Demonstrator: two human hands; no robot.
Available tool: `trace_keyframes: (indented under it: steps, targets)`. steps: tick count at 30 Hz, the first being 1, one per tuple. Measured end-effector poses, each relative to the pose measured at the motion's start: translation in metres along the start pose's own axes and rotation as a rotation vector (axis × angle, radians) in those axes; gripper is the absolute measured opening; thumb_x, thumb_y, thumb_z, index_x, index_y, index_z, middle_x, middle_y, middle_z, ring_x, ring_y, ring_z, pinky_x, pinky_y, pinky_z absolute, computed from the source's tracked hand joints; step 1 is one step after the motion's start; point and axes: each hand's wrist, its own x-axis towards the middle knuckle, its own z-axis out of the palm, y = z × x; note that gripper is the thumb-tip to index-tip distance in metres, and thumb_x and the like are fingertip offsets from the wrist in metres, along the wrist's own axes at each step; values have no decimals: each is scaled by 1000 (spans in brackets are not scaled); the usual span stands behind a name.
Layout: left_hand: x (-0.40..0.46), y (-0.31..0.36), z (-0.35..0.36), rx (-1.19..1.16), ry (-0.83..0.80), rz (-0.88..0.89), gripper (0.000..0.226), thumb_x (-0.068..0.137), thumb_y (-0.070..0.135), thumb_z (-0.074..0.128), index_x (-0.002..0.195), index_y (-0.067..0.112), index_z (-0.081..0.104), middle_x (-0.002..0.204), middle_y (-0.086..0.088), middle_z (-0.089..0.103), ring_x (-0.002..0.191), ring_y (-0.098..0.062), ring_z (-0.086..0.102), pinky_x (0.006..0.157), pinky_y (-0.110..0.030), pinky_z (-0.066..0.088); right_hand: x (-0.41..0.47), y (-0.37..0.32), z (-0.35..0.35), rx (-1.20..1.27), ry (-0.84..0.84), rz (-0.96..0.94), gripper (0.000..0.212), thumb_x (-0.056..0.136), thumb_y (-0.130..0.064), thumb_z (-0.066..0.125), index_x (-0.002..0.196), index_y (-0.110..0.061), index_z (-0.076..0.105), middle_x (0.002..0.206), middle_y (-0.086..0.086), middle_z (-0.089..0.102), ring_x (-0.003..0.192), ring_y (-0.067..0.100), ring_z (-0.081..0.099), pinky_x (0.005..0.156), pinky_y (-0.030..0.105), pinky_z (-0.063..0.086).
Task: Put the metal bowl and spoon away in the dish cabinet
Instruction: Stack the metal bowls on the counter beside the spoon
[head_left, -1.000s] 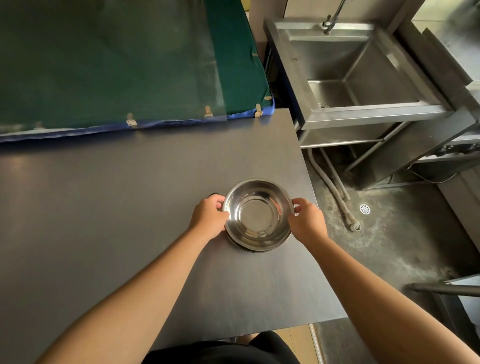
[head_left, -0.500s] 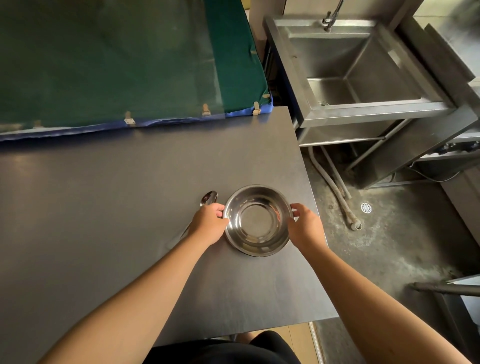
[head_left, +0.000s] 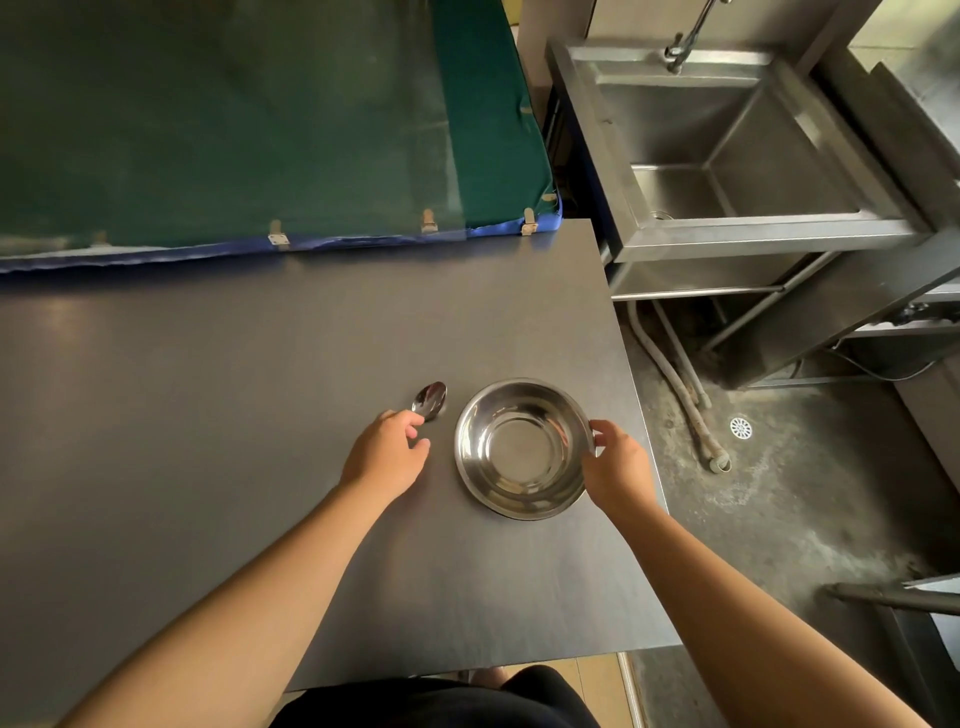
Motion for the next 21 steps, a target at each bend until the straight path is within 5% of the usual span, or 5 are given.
trace_keyframes:
  steps: [3,7,13,21]
  targets:
    - [1,-11,-1,86,54,15,32,90,24,62,121,20,64,111,0,63,103,-23,59,84,-36,50,-1,0,2,38,-5,10,31,95,-19,59,125,-22,64,107,-2,68,79,25,69,60,37,60]
    - [4,-22,2,177,98,6,34,91,26,62,123,18,62,116,-3,62,113,-26,53,85,-41,51,-5,1,7,70,-18,24,28,92,-17,62,120,-22,66,105,-1,70,79,28,70,66,41,61]
    - [11,-34,1,476,110,58,31,90,37,61,116,21,66,110,-5,62,105,-29,56,79,-40,47,-13,3,13,108,-20,51,25,94,-24,64,119,-24,65,102,-3,68,77,27,71,52,31,53]
    - [17,-41,3,431,58,86,21,96,26,57,109,17,70,111,-6,60,103,-29,55,76,-39,48,-20,-1,20,122,-45,56,28,92,-20,64,120,-24,64,102,-3,67,80,28,71,55,33,54]
